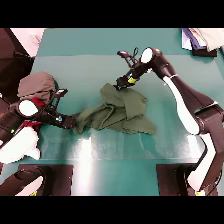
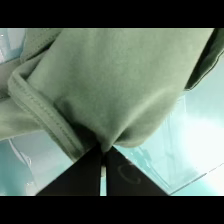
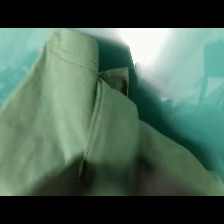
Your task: Fold the shirts.
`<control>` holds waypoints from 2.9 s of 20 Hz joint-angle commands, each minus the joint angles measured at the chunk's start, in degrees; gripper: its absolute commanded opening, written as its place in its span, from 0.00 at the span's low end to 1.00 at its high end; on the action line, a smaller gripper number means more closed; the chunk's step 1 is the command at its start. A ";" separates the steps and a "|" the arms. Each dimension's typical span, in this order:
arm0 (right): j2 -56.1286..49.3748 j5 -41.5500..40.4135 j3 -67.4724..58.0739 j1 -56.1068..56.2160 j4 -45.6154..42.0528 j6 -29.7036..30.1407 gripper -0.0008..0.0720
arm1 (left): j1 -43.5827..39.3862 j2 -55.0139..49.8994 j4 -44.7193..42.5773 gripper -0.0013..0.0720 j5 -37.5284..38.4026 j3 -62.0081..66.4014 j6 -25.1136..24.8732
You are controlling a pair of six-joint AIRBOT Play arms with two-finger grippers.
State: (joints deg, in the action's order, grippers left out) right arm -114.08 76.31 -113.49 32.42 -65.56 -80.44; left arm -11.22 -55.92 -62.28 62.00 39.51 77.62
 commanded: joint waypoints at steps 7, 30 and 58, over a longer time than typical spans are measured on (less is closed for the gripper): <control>18.78 15.76 9.18 -7.85 -11.08 -0.74 0.03 | 0.04 0.00 -7.19 0.05 6.86 16.26 0.42; 10.67 -5.14 13.97 -3.08 10.56 2.86 0.78 | 0.02 -3.67 -2.60 0.05 2.84 17.27 2.12; 33.22 1.62 4.63 -7.96 5.38 2.40 0.03 | 0.02 12.26 -8.83 0.05 2.08 43.85 7.96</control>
State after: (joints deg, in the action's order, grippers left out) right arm -92.33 79.00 -108.88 28.73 -60.07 -78.00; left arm -11.22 -47.94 -70.50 64.05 73.84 85.06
